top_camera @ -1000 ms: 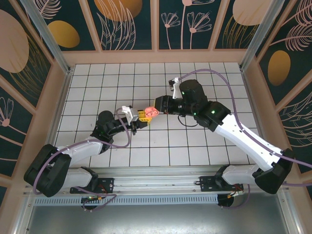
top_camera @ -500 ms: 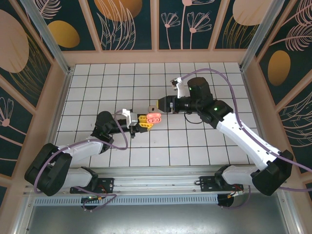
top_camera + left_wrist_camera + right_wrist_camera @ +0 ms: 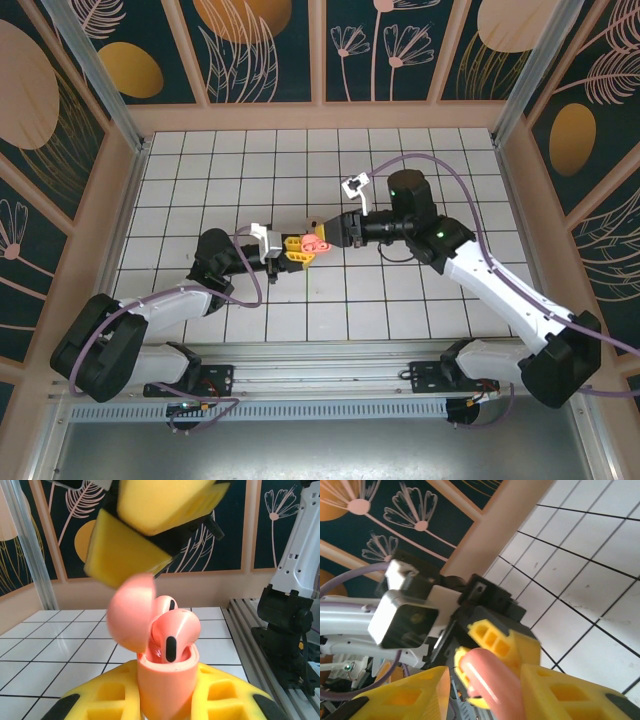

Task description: Insert wireless bluetooth earbuds into charging case

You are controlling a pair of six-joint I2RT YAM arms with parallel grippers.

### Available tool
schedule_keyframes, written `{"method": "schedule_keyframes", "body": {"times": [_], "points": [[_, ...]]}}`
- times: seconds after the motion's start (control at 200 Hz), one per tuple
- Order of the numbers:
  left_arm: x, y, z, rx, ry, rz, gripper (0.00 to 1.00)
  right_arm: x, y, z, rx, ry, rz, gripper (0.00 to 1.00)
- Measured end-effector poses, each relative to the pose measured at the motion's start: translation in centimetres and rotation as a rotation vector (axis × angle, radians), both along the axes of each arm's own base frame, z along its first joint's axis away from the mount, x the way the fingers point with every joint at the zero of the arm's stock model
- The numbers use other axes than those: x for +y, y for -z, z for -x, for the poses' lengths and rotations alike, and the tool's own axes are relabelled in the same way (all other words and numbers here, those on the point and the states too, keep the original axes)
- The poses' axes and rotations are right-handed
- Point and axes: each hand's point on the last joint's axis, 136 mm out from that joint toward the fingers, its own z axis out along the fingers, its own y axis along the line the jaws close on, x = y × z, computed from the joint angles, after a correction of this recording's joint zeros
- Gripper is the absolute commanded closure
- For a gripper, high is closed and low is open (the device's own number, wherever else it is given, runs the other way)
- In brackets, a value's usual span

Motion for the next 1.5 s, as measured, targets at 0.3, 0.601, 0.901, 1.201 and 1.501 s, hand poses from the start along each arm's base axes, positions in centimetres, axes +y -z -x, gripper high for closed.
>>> {"method": "schedule_keyframes", "body": {"times": [0.3, 0.601, 0.901, 1.201, 1.501], "points": [[0.1, -0.1, -1.4, 0.031, -0.076, 0.006, 1.0, -1.4, -1.9, 1.8, -0.052, -0.006, -0.059, 0.6], [-0.1, -0.2, -0.6, 0.036, -0.021, 0.002, 0.99, -3.4, -1.5, -1.7, -0.058, 0.145, -0.045, 0.41], [-0.1, -0.5, 0.0, 0.025, 0.013, 0.009, 0.99, -0.8, 0.0, -1.5, 0.005, 0.017, -0.068, 0.43], [-0.1, -0.5, -0.1, 0.024, 0.008, 0.01, 0.99, 0.4, -1.2, 0.5, -0.022, -0.078, -0.114, 0.55], [-0.2, -0.7, -0.8, 0.038, -0.017, 0.017, 1.0, -0.7, -1.2, 2.3, -0.022, -0.083, -0.126, 0.58]]}}
